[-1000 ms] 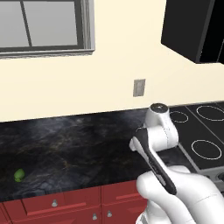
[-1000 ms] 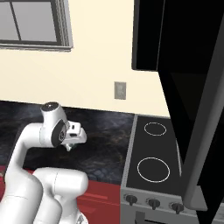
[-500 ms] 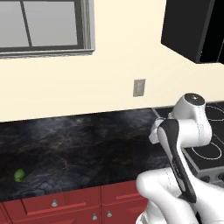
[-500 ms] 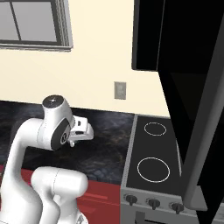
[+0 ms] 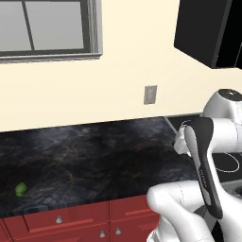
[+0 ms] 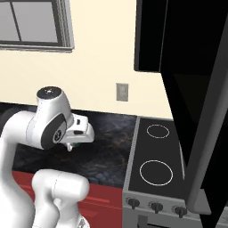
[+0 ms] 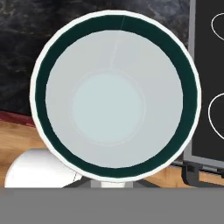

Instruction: Pick the mug from the counter and place it inside the microwave. Then close the microwave.

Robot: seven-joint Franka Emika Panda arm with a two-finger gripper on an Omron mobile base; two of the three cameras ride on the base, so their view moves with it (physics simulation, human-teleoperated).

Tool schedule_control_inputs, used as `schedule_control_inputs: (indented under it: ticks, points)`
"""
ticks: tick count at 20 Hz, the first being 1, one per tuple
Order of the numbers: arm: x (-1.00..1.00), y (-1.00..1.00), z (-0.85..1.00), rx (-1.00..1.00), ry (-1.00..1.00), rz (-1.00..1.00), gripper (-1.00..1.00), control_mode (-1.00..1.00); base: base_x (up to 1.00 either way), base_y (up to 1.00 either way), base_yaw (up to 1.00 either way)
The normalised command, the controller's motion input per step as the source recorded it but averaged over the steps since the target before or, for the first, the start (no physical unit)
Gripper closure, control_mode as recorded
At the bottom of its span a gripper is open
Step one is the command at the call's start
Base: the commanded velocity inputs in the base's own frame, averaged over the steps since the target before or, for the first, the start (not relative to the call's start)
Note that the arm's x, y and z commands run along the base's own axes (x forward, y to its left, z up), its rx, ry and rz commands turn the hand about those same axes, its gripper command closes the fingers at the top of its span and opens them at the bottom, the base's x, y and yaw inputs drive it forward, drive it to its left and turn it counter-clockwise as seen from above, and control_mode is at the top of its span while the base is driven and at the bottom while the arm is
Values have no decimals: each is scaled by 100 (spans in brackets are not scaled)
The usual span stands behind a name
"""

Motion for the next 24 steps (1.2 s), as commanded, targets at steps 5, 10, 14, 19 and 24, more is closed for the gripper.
schedule_control_inputs:
  ticks: [5, 10, 14, 19, 24]
  points:
    - [-29, -8, 17, 0, 0, -1, 100, -100, 0, 0, 0]
    - [-16, -7, 0, 0, 0, -1, 100, -100, 0, 0, 0]
    - [0, 0, 0, 0, 0, 0, 100, -100, 0, 0, 0]
    - [0, 0, 0, 0, 0, 0, 100, -100, 0, 0, 0]
    - [0, 0, 0, 0, 0, 0, 100, -100, 0, 0, 0]
